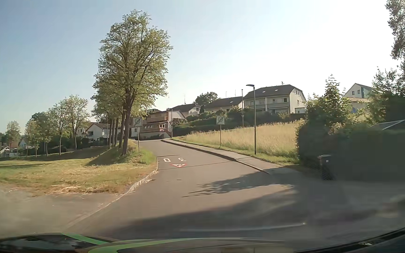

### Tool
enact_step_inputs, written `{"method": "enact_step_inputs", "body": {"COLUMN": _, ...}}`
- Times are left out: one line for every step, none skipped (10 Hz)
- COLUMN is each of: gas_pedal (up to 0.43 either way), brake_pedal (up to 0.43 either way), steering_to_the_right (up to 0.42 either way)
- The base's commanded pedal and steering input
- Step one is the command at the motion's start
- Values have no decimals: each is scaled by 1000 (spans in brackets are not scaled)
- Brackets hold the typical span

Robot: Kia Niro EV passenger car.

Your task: Follow the waypoints while adhering to traffic rules and regulations

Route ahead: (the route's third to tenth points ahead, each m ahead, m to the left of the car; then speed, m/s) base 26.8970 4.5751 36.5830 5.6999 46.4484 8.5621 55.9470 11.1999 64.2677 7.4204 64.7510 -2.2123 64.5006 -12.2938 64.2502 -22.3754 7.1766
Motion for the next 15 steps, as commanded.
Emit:
{"method": "enact_step_inputs", "body": {"gas_pedal": 67, "brake_pedal": 0, "steering_to_the_right": 0}}
{"method": "enact_step_inputs", "body": {"gas_pedal": 67, "brake_pedal": 0, "steering_to_the_right": -3}}
{"method": "enact_step_inputs", "body": {"gas_pedal": 79, "brake_pedal": 0, "steering_to_the_right": -3}}
{"method": "enact_step_inputs", "body": {"gas_pedal": 79, "brake_pedal": 0, "steering_to_the_right": -3}}
{"method": "enact_step_inputs", "body": {"gas_pedal": 79, "brake_pedal": 0, "steering_to_the_right": -3}}
{"method": "enact_step_inputs", "body": {"gas_pedal": 79, "brake_pedal": 0, "steering_to_the_right": -6}}
{"method": "enact_step_inputs", "body": {"gas_pedal": 87, "brake_pedal": 0, "steering_to_the_right": -14}}
{"method": "enact_step_inputs", "body": {"gas_pedal": 98, "brake_pedal": 0, "steering_to_the_right": -18}}
{"method": "enact_step_inputs", "body": {"gas_pedal": 98, "brake_pedal": 0, "steering_to_the_right": -20}}
{"method": "enact_step_inputs", "body": {"gas_pedal": 98, "brake_pedal": 0, "steering_to_the_right": -27}}
{"method": "enact_step_inputs", "body": {"gas_pedal": 98, "brake_pedal": 0, "steering_to_the_right": -34}}
{"method": "enact_step_inputs", "body": {"gas_pedal": 110, "brake_pedal": 0, "steering_to_the_right": -43}}
{"method": "enact_step_inputs", "body": {"gas_pedal": 110, "brake_pedal": 0, "steering_to_the_right": -52}}
{"method": "enact_step_inputs", "body": {"gas_pedal": 110, "brake_pedal": 0, "steering_to_the_right": -57}}
{"method": "enact_step_inputs", "body": {"gas_pedal": 110, "brake_pedal": 0, "steering_to_the_right": -64}}
